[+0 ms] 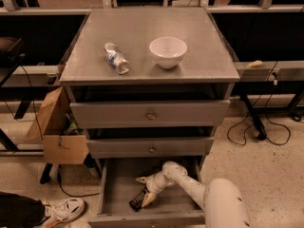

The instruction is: Pick rxbar chocolate from bottom drawer and place on counter

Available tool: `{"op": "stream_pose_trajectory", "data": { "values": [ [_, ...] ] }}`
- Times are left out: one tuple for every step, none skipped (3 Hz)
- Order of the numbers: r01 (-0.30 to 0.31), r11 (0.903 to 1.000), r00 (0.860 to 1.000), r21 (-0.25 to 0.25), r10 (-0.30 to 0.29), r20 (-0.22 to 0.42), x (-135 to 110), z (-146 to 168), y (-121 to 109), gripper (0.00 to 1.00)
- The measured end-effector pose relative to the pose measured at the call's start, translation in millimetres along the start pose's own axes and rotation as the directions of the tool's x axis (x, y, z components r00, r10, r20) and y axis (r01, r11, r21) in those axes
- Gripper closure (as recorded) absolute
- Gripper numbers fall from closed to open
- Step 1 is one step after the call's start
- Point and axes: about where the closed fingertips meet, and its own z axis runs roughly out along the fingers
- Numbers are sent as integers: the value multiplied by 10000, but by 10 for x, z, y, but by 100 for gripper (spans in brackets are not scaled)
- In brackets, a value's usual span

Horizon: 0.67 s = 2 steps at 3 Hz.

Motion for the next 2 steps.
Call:
{"op": "stream_pose_trajectory", "data": {
  "values": [
    [-112, 9999, 9999, -22, 112, 10, 90, 39, 21, 40],
    [-113, 9999, 9999, -22, 113, 11, 55, -1, 12, 62]
  ]
}}
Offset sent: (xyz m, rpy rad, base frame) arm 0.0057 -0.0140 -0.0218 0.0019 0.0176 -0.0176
